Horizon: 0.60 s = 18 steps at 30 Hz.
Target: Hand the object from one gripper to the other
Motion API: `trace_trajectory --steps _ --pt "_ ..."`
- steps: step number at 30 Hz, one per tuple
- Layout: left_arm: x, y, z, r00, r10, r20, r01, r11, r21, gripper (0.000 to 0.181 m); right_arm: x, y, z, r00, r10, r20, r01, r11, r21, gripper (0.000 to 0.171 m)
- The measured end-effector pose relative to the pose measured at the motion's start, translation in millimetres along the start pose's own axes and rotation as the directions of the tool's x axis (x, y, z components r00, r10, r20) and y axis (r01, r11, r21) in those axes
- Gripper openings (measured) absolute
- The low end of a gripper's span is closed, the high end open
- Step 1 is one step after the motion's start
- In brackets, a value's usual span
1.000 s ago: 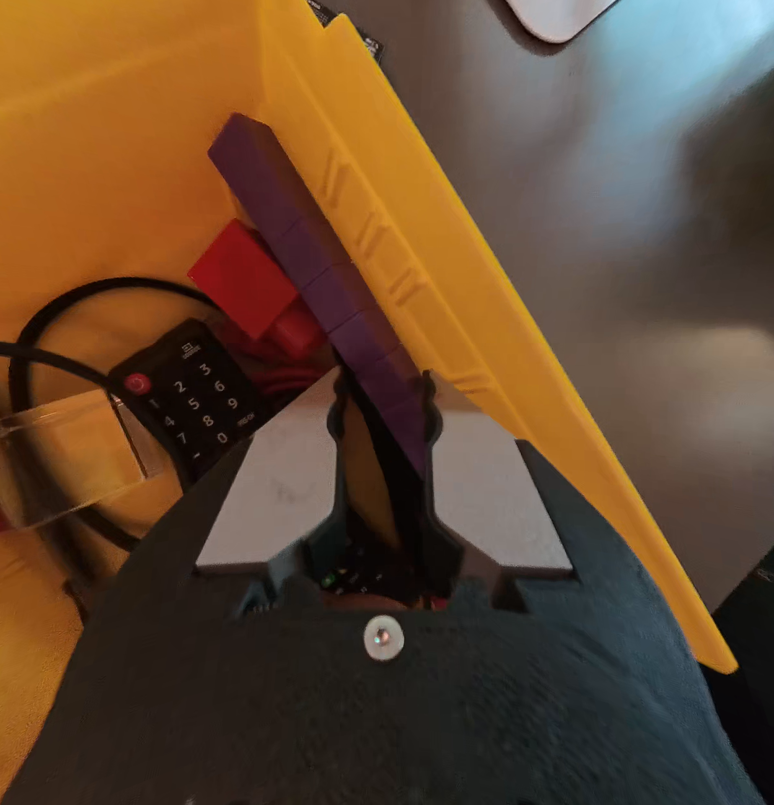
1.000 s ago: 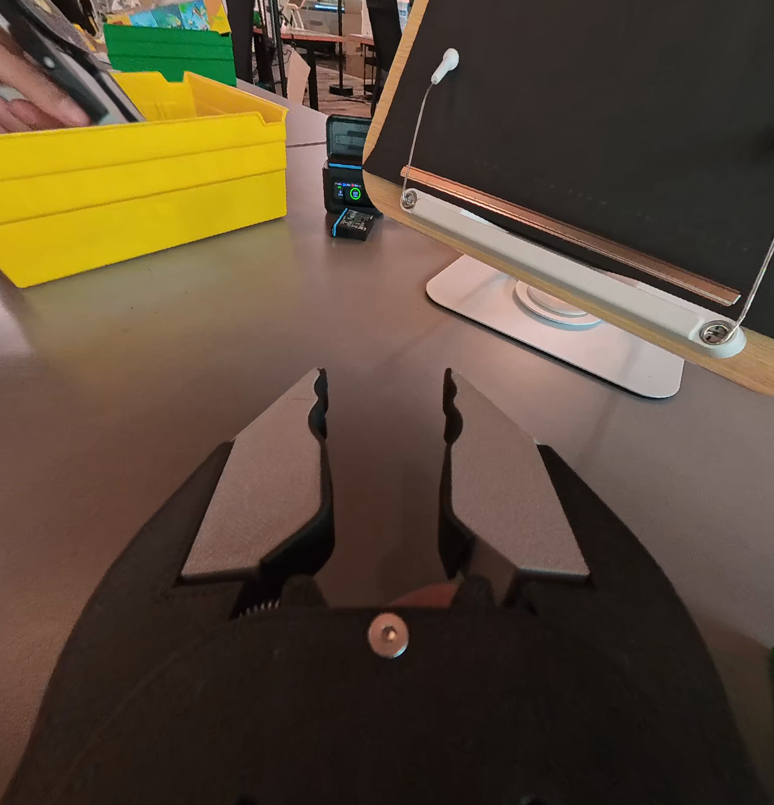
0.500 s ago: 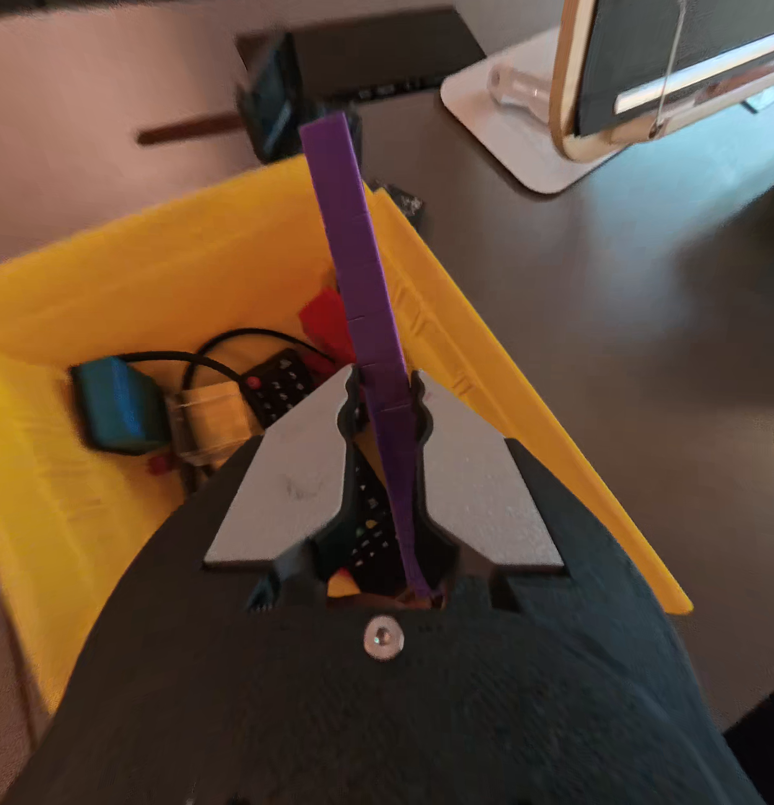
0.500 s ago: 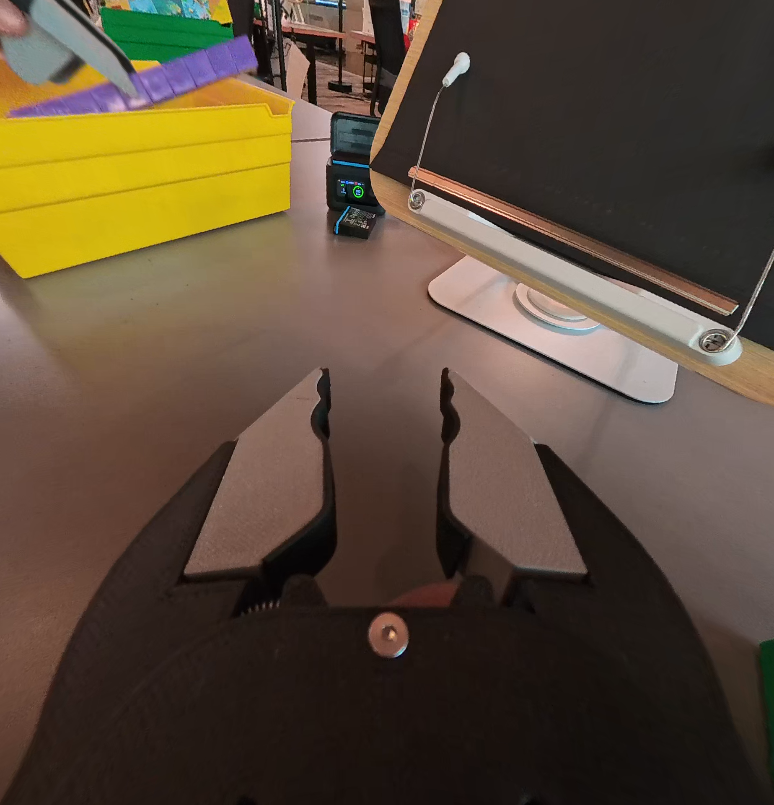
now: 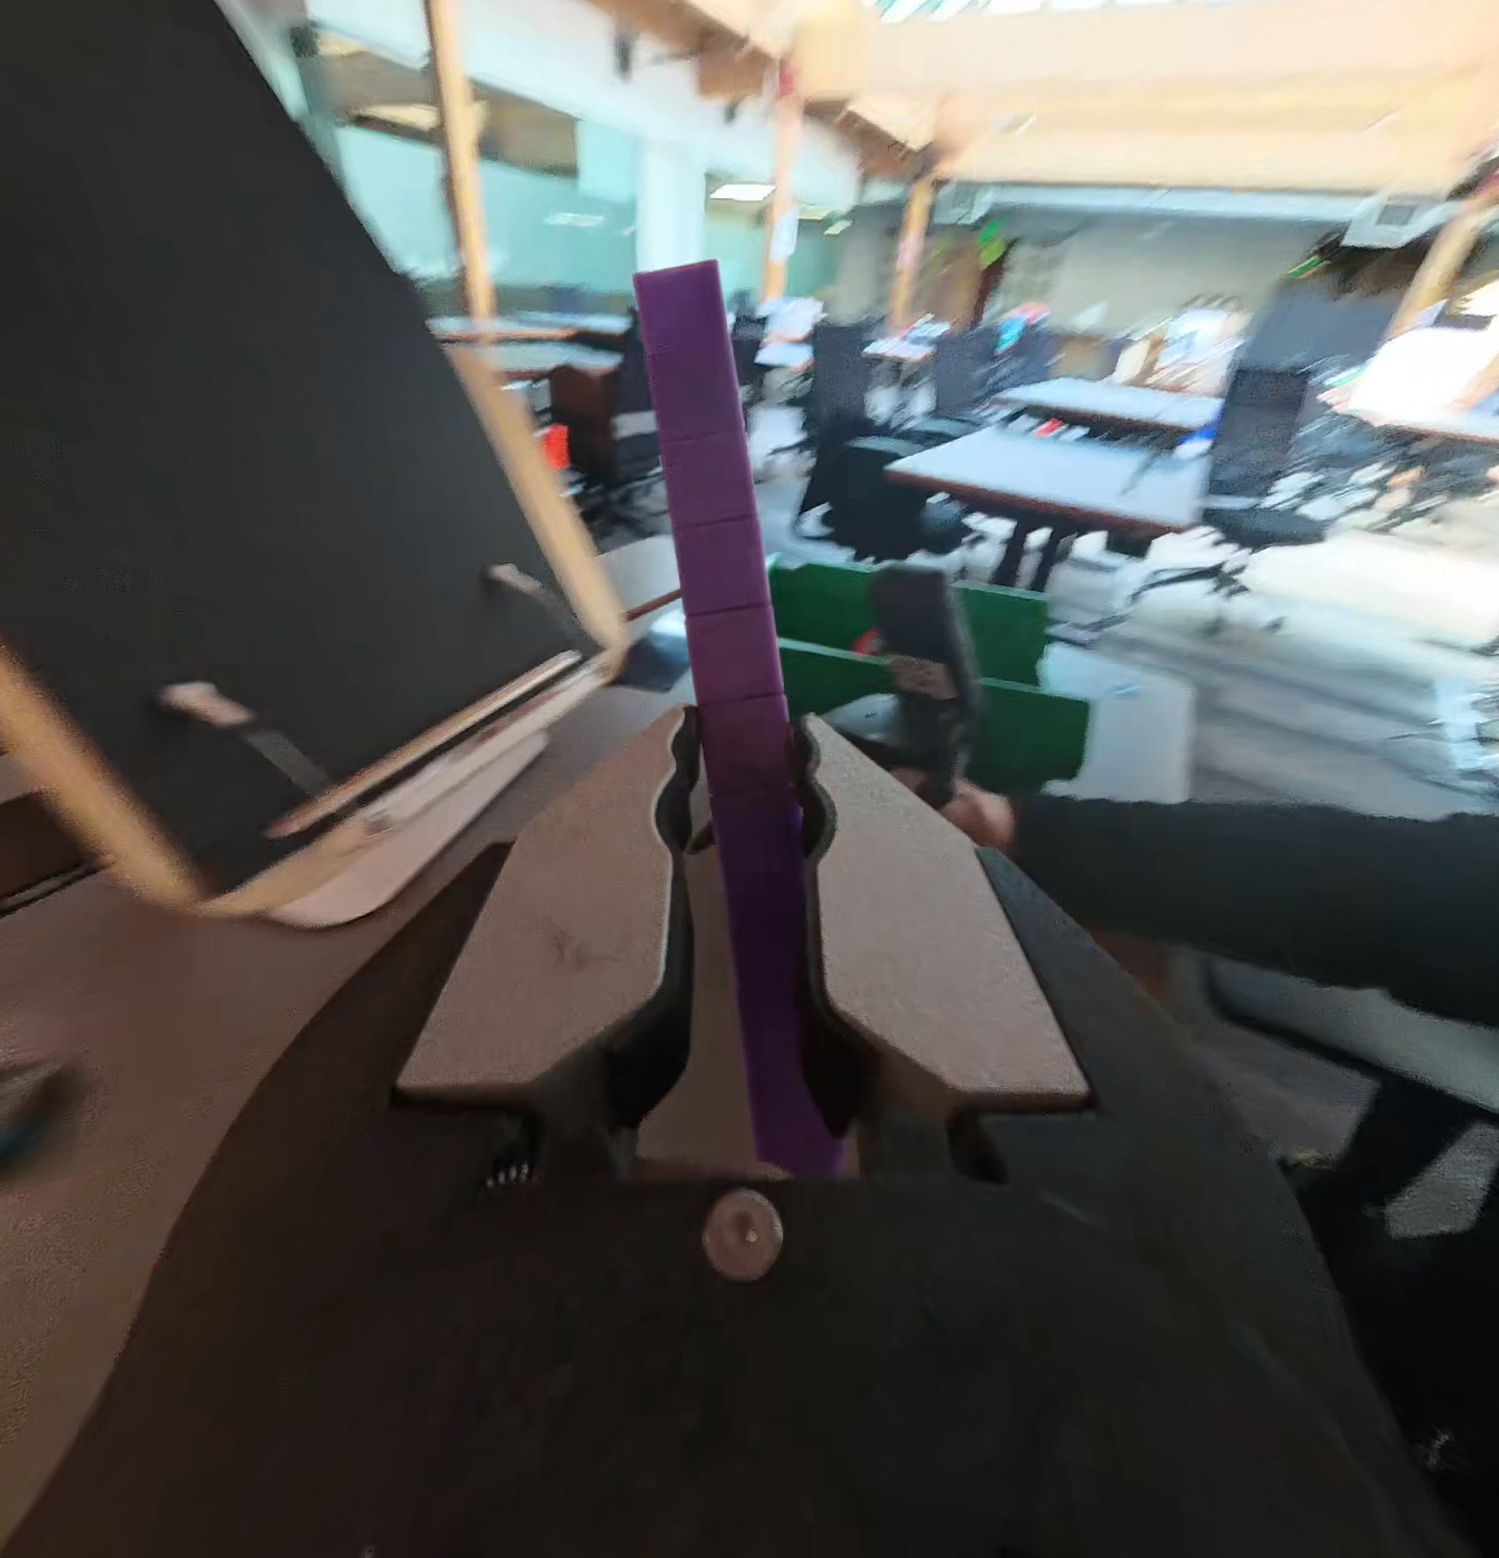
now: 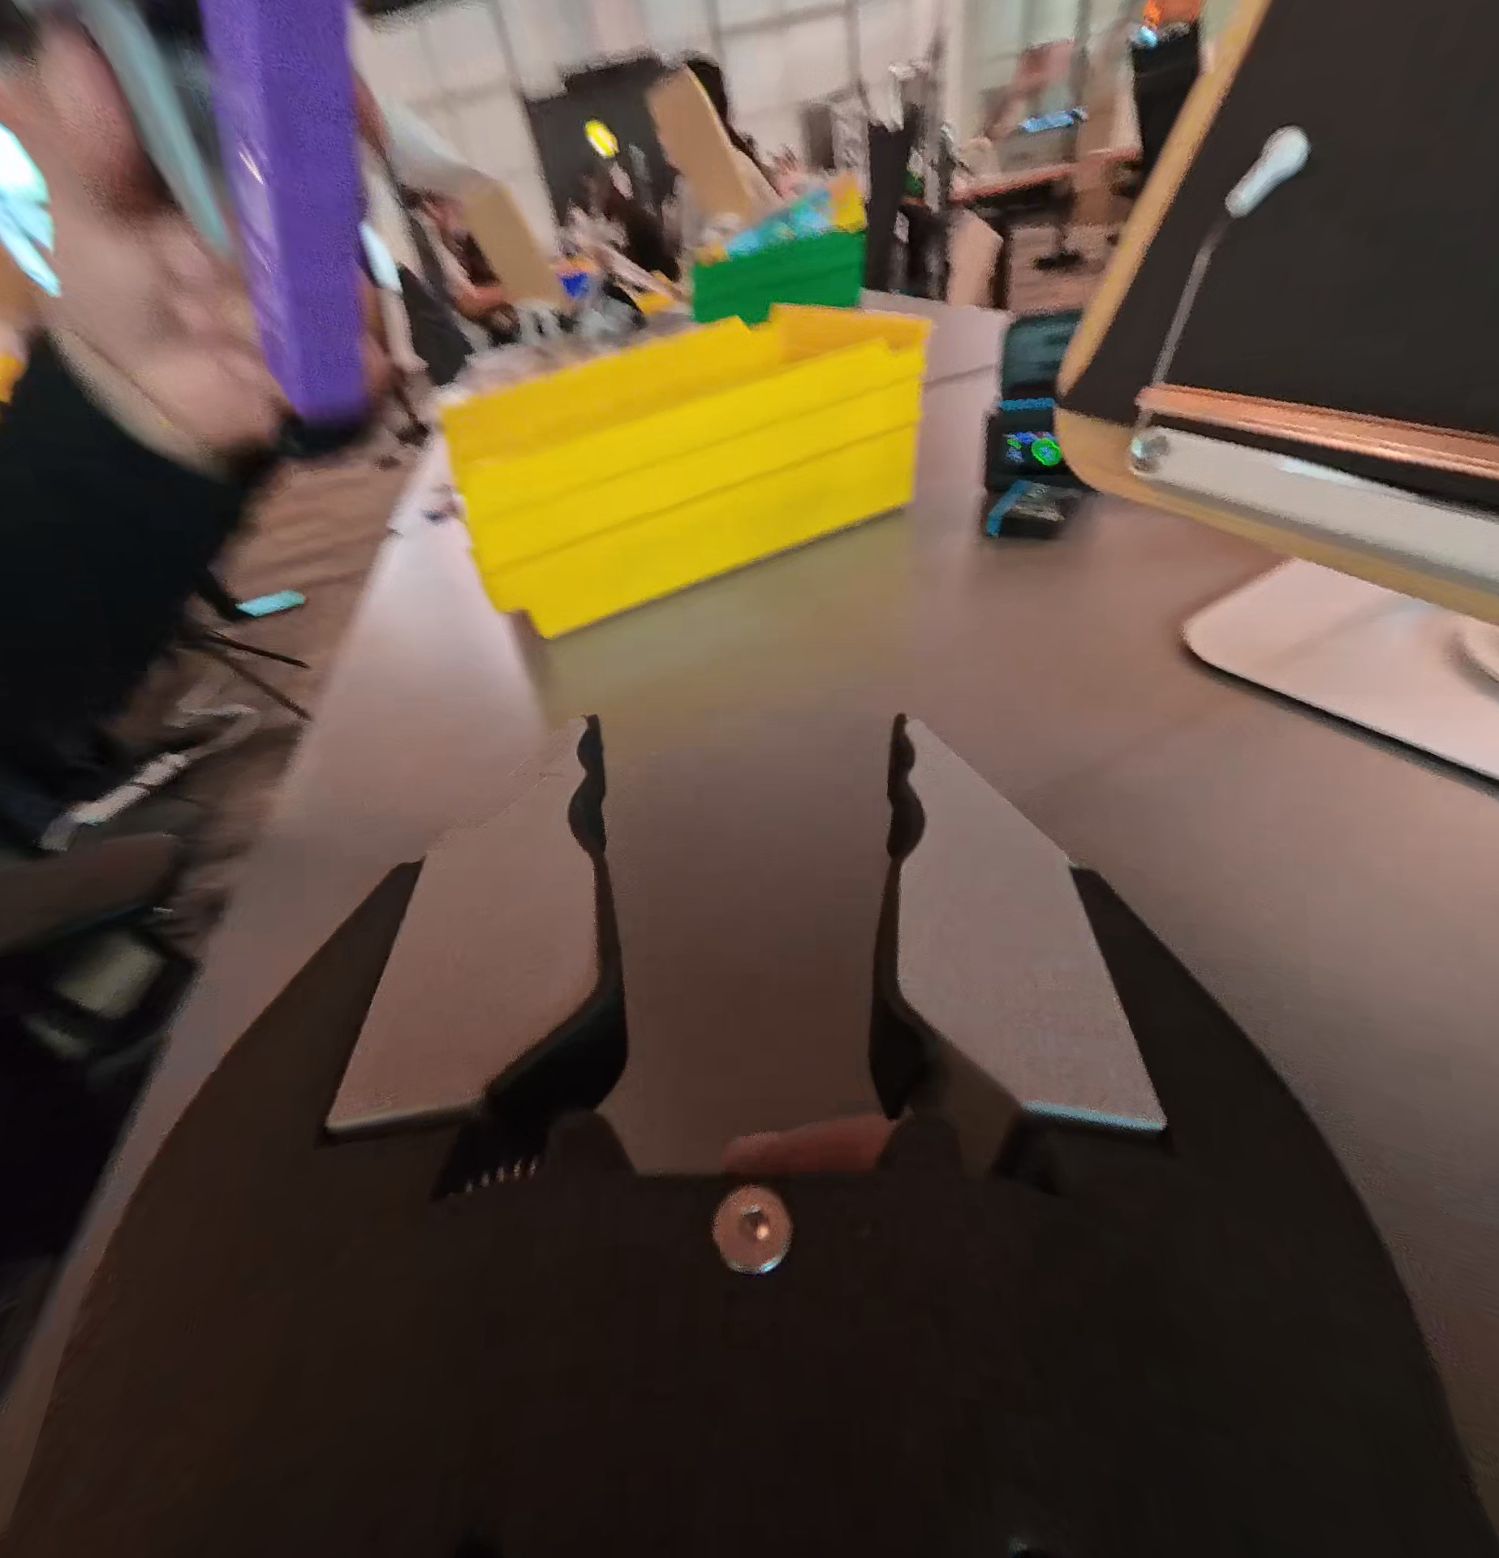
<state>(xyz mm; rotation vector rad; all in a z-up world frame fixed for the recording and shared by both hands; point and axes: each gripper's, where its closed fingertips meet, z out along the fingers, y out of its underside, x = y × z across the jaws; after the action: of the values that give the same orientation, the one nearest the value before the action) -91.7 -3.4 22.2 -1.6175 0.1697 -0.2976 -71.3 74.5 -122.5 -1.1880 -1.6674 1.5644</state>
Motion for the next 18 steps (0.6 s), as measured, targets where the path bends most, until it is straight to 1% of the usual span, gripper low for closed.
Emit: trace_trajectory --steps 2,5,6,8,9,11,13,15,16,18 --pt "21.8 15.0 33.3 0.991 -0.032 -0.13 0.04 0.997 0.064 0.02 -13.5 -16.1 -8.3 0.994 0.037 0.103 -0.046 0.995 0.086 0.069" --pt "40.0 40.3 72.3 0.963 0.005 -0.269 0.033 0.99 0.137 0.02 -24.5 -42.8 -29.3 0.972 0.095 0.215 -0.141 0.968 0.209 0.071" --pt "39.7 48.8 84.7 0.958 -0.014 -0.286 0.053 0.99 0.129 0.02 -25.5 -50.4 -36.7 0.964 0.108 0.242 -0.168 0.955 0.244 0.069" --pt "36.4 67.2 108.0 0.95 -0.05 -0.309 0.075 0.995 0.071 0.02 -24.2 -61.9 -48.7 0.955 0.12 0.271 -0.201 0.933 0.297 0.067" --pt "36.1 73.6 116.6 0.944 -0.055 -0.326 0.078 0.995 0.057 0.02 -20.9 -65.0 -52.3 0.956 0.125 0.267 -0.209 0.927 0.313 0.062" --pt "39.2 80.1 125.6 0.925 -0.049 -0.376 0.083 0.994 0.073 0.02 -12.8 -65.1 -53.7 0.961 0.138 0.241 -0.212 0.925 0.315 0.056" --pt "39.4 83.3 127.0 0.915 -0.054 -0.4 0.107 0.988 0.111 0.02 -8.3 -60.6 -51.6 0.961 0.152 0.233 -0.218 0.931 0.293 0.054" --pt "36.0 89.2 127.2 0.914 -0.089 -0.396 0.13 0.988 0.077 0.02 -7.5 -58.1 -49.2 0.954 0.171 0.248 -0.239 0.931 0.277 0.054" --pt "33.8 91.5 125.5 0.92 -0.073 -0.384 0.111 0.991 0.077 0.02 -7.6 -57.9 -47.9 0.949 0.179 0.258 -0.25 0.929 0.273 0.053" --pt "26.4 94.5 123.7 0.931 -0.079 -0.355 0.111 0.991 0.071 0.02 -7.5 -56.5 -44.2 0.949 0.181 0.258 -0.249 0.933 0.261 0.045"
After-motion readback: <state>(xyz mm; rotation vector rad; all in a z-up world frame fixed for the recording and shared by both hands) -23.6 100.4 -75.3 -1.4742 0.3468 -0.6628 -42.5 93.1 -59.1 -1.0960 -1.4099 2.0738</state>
